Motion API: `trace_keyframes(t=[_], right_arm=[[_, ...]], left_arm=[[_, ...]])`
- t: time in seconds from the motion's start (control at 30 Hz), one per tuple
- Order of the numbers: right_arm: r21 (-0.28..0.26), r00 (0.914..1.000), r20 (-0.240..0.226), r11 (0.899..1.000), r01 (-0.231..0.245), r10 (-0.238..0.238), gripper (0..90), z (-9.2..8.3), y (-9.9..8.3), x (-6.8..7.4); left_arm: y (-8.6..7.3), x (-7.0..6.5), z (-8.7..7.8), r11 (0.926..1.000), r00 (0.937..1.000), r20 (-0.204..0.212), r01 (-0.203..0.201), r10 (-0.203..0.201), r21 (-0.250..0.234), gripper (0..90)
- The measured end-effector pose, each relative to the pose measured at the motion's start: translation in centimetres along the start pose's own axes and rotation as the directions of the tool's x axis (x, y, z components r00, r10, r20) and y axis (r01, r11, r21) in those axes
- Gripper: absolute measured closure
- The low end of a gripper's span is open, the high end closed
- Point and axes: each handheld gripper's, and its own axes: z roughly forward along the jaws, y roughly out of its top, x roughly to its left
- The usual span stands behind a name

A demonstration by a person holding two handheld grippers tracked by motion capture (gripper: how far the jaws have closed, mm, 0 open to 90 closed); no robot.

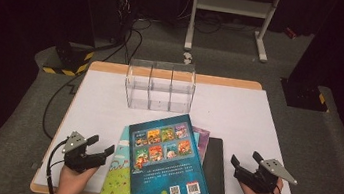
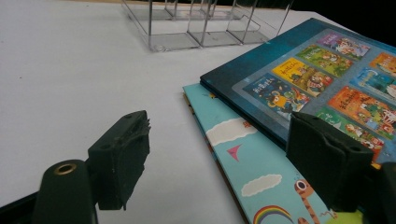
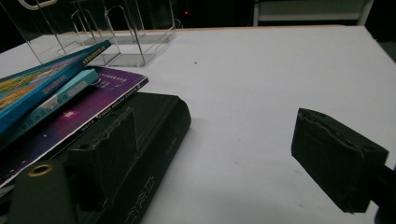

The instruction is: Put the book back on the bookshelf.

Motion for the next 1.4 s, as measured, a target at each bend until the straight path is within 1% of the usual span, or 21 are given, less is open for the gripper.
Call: trace_keyframes(t=[0.07, 0.1, 0.23, 0.27, 0.33, 0.37, 0.57, 0.6, 0.73, 0.97, 1.0, 1.03, 1.1, 1.13, 1.2, 1.23, 1.27, 1.3, 1.33, 1.37, 1.4], right_arm=[[0.007, 1.0000, -0.001, 1.000, -0.005, 0.005, 13.7, 0.1, 0.0, 0.0], [0.008, 0.9999, 0.010, 1.000, -0.006, 0.006, 13.8, 0.1, -0.1, -0.1], [0.002, 1.0000, 0.004, 1.000, -0.007, 0.007, 13.9, 0.1, -0.1, -0.1], [-0.005, 1.0000, 0.001, 1.000, -0.005, 0.005, 13.9, 0.1, 0.0, 0.0], [-0.008, 1.0000, 0.000, 1.000, -0.003, 0.003, 13.9, 0.1, 0.0, 0.0], [0.002, 0.9999, -0.001, 1.000, 0.012, -0.012, 14.0, 0.2, 0.0, 0.1], [0.004, 0.9999, -0.003, 1.000, 0.010, -0.010, 13.8, 0.8, 0.1, 0.2], [0.005, 0.9999, -0.005, 1.000, 0.012, -0.012, 13.7, 0.9, 0.1, 0.2], [0.033, 0.9998, -0.014, 0.999, 0.015, -0.015, 13.8, 1.2, -0.1, 0.4], [0.017, 0.9995, -0.019, 1.000, 0.026, -0.026, 13.8, 1.0, 0.0, 0.6], [0.017, 0.9995, -0.020, 1.000, 0.026, -0.025, 13.8, 1.0, 0.0, 0.6], [0.018, 0.9995, -0.020, 0.999, 0.026, -0.026, 13.8, 1.0, 0.0, 0.6], [0.019, 0.9994, -0.021, 0.999, 0.028, -0.027, 13.8, 1.0, 0.0, 0.6], [0.019, 0.9994, -0.021, 0.999, 0.027, -0.027, 13.8, 1.0, 0.0, 0.6], [0.021, 0.9994, -0.017, 0.999, 0.032, -0.032, 13.8, 1.0, -0.1, 0.6], [0.021, 0.9994, -0.017, 0.999, 0.032, -0.032, 13.8, 1.0, -0.1, 0.6], [0.023, 0.9992, -0.023, 0.999, 0.032, -0.031, 13.9, 0.9, -0.1, 0.6], [0.023, 0.9992, -0.023, 0.999, 0.032, -0.031, 13.9, 0.9, -0.1, 0.6], [0.026, 0.9992, -0.024, 0.999, 0.034, -0.034, 14.0, 0.8, -0.1, 0.6], [0.032, 0.9989, -0.026, 0.999, 0.040, -0.040, 13.9, 0.8, -0.2, 0.7], [0.031, 0.9987, -0.030, 0.999, 0.041, -0.041, 14.1, 0.8, -0.2, 0.8]], left_arm=[[0.0, -0.1, 0.1, 1.0000, 1.0000, 0.004, 0.000, 0.000, 0.006, 21.8], [-0.1, -0.1, 0.1, 0.9999, 1.0000, 0.007, -0.003, 0.003, 0.013, 21.8], [-0.2, -0.2, 0.1, 0.9996, 0.9999, 0.015, 0.000, -0.001, 0.029, 21.3], [-0.2, -0.2, 0.0, 0.9996, 0.9999, 0.012, -0.007, 0.007, 0.029, 21.0], [-0.2, -0.3, -0.1, 0.9997, 0.9999, 0.011, -0.010, 0.009, 0.025, 20.9], [-0.3, -0.2, -0.3, 0.9996, 0.9999, 0.005, -0.012, 0.012, 0.025, 20.9], [-0.6, 0.1, -0.5, 0.9998, 1.0000, -0.001, -0.007, 0.007, 0.020, 20.8], [-0.6, 0.2, -0.6, 0.9997, 0.9999, -0.004, -0.012, 0.012, 0.019, 20.8], [-0.7, 0.1, -0.7, 0.9996, 0.9998, -0.006, -0.016, 0.016, 0.022, 20.7], [-0.6, -0.1, -0.6, 0.9997, 0.9999, -0.003, -0.015, 0.015, 0.021, 20.8], [-0.6, -0.1, -0.6, 0.9996, 0.9999, 0.000, -0.015, 0.015, 0.026, 20.8], [-0.6, -0.2, -0.4, 0.9993, 0.9998, 0.012, -0.014, 0.013, 0.035, 21.0], [-0.6, -0.3, -0.4, 0.9991, 0.9998, 0.015, -0.012, 0.011, 0.040, 21.1], [-0.5, -0.5, -0.3, 0.9986, 0.9996, 0.023, -0.020, 0.018, 0.049, 21.1], [-0.4, -0.9, 0.0, 0.9978, 0.9990, 0.040, -0.022, 0.019, 0.063, 21.2], [-0.4, -0.9, 0.0, 0.9978, 0.9990, 0.040, -0.022, 0.019, 0.063, 21.2], [-0.4, -1.3, 0.3, 0.9964, 0.9981, 0.055, -0.031, 0.027, 0.079, 21.2], [-0.4, -1.3, 0.3, 0.9964, 0.9981, 0.055, -0.031, 0.027, 0.079, 21.1], [-0.5, -1.7, 0.6, 0.9956, 0.9974, 0.066, -0.035, 0.030, 0.086, 21.1], [-0.6, -2.1, 0.9, 0.9932, 0.9954, 0.088, -0.049, 0.040, 0.105, 21.1], [-0.6, -2.5, 1.1, 0.9914, 0.9942, 0.099, -0.054, 0.042, 0.119, 21.1]])
